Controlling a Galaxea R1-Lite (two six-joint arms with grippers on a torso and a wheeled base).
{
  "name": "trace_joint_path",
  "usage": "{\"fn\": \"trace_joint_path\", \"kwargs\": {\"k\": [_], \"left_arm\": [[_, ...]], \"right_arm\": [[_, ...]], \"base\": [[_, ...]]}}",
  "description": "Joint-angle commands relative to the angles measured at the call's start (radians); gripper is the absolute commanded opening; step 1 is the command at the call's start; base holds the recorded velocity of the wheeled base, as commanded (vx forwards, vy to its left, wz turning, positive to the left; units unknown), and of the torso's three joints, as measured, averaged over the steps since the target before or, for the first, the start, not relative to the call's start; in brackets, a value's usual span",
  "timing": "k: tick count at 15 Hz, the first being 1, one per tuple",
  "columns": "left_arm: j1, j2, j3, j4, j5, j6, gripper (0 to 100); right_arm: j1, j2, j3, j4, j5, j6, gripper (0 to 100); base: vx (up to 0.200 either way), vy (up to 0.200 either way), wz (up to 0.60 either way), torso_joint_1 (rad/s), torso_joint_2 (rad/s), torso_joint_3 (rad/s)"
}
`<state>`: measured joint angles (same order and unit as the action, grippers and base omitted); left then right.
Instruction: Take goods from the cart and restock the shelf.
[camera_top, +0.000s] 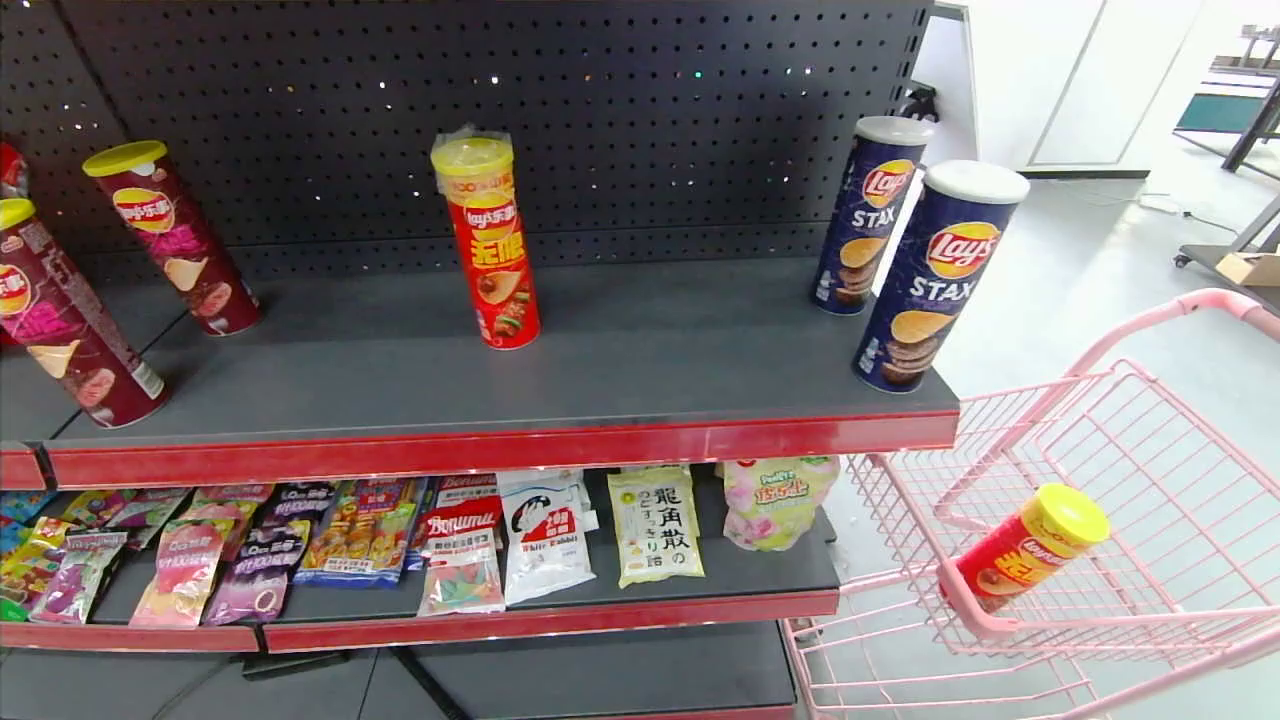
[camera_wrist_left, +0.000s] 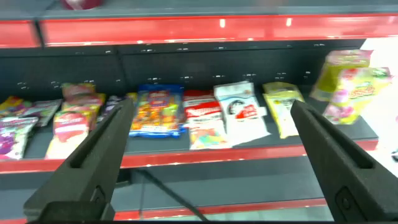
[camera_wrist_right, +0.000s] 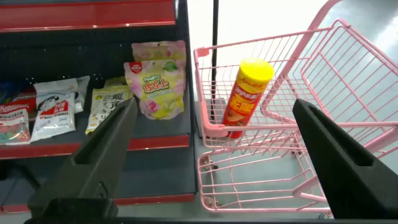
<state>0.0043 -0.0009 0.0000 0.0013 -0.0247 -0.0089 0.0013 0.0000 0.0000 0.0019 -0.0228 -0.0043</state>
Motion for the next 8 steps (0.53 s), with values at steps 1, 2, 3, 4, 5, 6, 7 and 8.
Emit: {"fn": "trace_joint_path", "kwargs": {"k": [1,2,3,4,5,6,7,8], "left_arm": [[0.000,0.001,0.000,0.000,0.000,0.000,100],[0.000,0.001,0.000,0.000,0.000,0.000,100],[0.000,0.001,0.000,0.000,0.000,0.000,100],[0.000,0.001,0.000,0.000,0.000,0.000,100],[0.000,0.001,0.000,0.000,0.000,0.000,100],[0.000,0.001,0.000,0.000,0.000,0.000,100],[0.000,0.001,0.000,0.000,0.000,0.000,100],[0.000,0.001,0.000,0.000,0.000,0.000,100]], "right_arm": [[0.000,0.000,0.000,0.000,0.000,0.000,100],[0.000,0.000,0.000,0.000,0.000,0.000,100],[0.000,0.000,0.000,0.000,0.000,0.000,100],[0.000,0.000,0.000,0.000,0.000,0.000,100],[0.000,0.000,0.000,0.000,0.000,0.000,100],[0.000,0.000,0.000,0.000,0.000,0.000,100],[0.000,0.000,0.000,0.000,0.000,0.000,100],[0.000,0.000,0.000,0.000,0.000,0.001,100]], "base": [[0.000,-0.200,0.00,0.007,0.01,0.007],[0.000,-0.200,0.00,0.002,-0.01,0.007],[0.000,-0.200,0.00,0.002,0.00,0.002],[0.000,0.000,0.00,0.000,0.00,0.000],[0.000,0.000,0.00,0.000,0.00,0.000],[0.000,0.000,-0.60,0.002,0.00,-0.002],[0.000,0.000,-0.60,0.002,0.00,0.002],[0.000,0.000,-0.60,0.002,0.01,0.012]]}}
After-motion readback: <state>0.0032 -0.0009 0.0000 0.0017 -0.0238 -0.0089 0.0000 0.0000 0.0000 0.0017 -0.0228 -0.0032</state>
